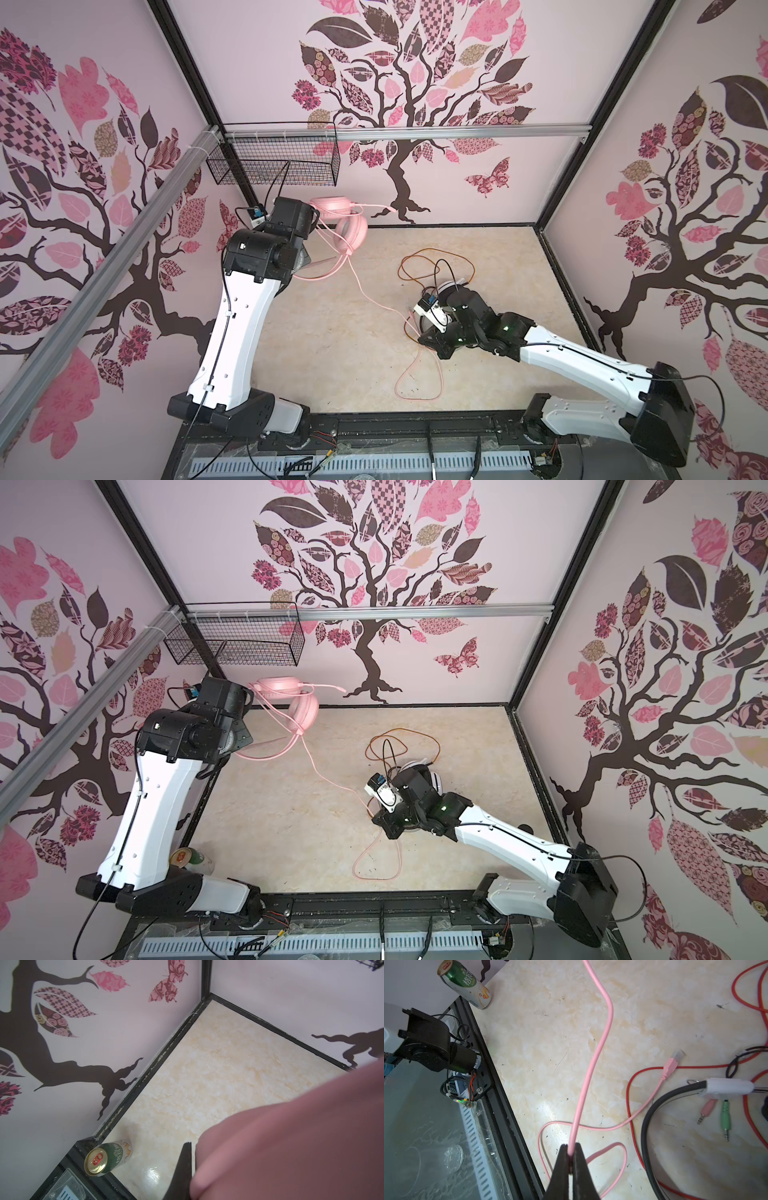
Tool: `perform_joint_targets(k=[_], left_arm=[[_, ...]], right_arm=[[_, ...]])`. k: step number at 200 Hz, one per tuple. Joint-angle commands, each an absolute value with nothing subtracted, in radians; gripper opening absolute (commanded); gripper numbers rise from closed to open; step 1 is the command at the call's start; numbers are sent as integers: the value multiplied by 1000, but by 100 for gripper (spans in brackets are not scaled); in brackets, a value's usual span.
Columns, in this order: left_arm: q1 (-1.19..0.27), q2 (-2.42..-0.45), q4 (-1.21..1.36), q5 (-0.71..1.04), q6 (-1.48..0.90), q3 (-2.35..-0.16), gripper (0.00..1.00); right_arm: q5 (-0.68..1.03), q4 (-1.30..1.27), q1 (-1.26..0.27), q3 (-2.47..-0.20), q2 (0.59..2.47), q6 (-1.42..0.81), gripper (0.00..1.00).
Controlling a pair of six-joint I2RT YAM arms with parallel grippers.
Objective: Wrap the headphones
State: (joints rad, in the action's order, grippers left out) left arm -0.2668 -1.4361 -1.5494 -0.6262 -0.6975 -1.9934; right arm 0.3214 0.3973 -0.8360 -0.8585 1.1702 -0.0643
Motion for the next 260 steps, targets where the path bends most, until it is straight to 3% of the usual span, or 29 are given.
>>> perform_joint_targets(k=[1, 89, 140, 183, 211, 260], left_arm=[[-253, -1441, -1459, -664, -770, -2003, 0], [-237, -1477, -1421, -500, -809, -2029, 0], [-122, -1451, -1399, -332, -787, -1999, 0], [-110, -1440, -1422, -426, -769, -1975, 0], [-109, -1437, -1440, -520, -761, -1948, 0], [-115, -1391, -1412, -575, -731, -1765, 0]], right_arm=[[310, 504, -841, -873, 1102, -29, 0], [344, 623, -925, -940, 1167, 41, 0], [338, 611, -944, -933, 1205, 48, 0], [274, 638, -943, -952, 1173, 50, 0], [144, 687, -944, -998, 1145, 57, 0], [-3, 753, -944, -1118, 1120, 88, 0]])
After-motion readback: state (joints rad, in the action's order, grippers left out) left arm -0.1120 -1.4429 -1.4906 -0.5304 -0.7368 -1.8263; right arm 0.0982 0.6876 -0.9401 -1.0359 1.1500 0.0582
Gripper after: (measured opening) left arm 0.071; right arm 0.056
